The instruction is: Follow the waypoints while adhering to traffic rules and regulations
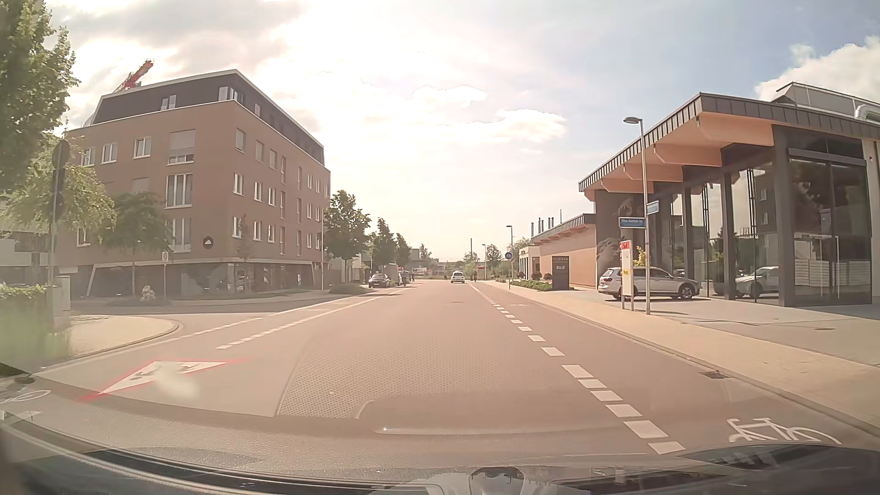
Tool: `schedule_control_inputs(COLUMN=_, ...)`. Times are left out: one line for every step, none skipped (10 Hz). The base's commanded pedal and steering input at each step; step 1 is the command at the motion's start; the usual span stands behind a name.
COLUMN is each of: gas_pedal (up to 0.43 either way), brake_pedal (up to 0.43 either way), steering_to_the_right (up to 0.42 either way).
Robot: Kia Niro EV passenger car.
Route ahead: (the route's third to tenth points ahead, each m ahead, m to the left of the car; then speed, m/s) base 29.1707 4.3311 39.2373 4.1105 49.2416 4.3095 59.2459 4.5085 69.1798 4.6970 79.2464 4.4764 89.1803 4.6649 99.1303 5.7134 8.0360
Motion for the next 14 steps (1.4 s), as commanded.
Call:
schedule_control_inputs(gas_pedal=0.059, brake_pedal=0.000, steering_to_the_right=0.003)
schedule_control_inputs(gas_pedal=0.059, brake_pedal=0.000, steering_to_the_right=0.003)
schedule_control_inputs(gas_pedal=0.059, brake_pedal=0.000, steering_to_the_right=0.003)
schedule_control_inputs(gas_pedal=0.059, brake_pedal=0.000, steering_to_the_right=0.002)
schedule_control_inputs(gas_pedal=0.059, brake_pedal=0.000, steering_to_the_right=0.001)
schedule_control_inputs(gas_pedal=0.059, brake_pedal=0.000, steering_to_the_right=0.000)
schedule_control_inputs(gas_pedal=0.059, brake_pedal=0.000, steering_to_the_right=0.000)
schedule_control_inputs(gas_pedal=0.059, brake_pedal=0.000, steering_to_the_right=0.000)
schedule_control_inputs(gas_pedal=0.059, brake_pedal=0.000, steering_to_the_right=0.000)
schedule_control_inputs(gas_pedal=0.059, brake_pedal=0.000, steering_to_the_right=0.000)
schedule_control_inputs(gas_pedal=0.059, brake_pedal=0.000, steering_to_the_right=-0.002)
schedule_control_inputs(gas_pedal=0.059, brake_pedal=0.000, steering_to_the_right=-0.003)
schedule_control_inputs(gas_pedal=0.059, brake_pedal=0.000, steering_to_the_right=-0.003)
schedule_control_inputs(gas_pedal=0.059, brake_pedal=0.000, steering_to_the_right=-0.003)
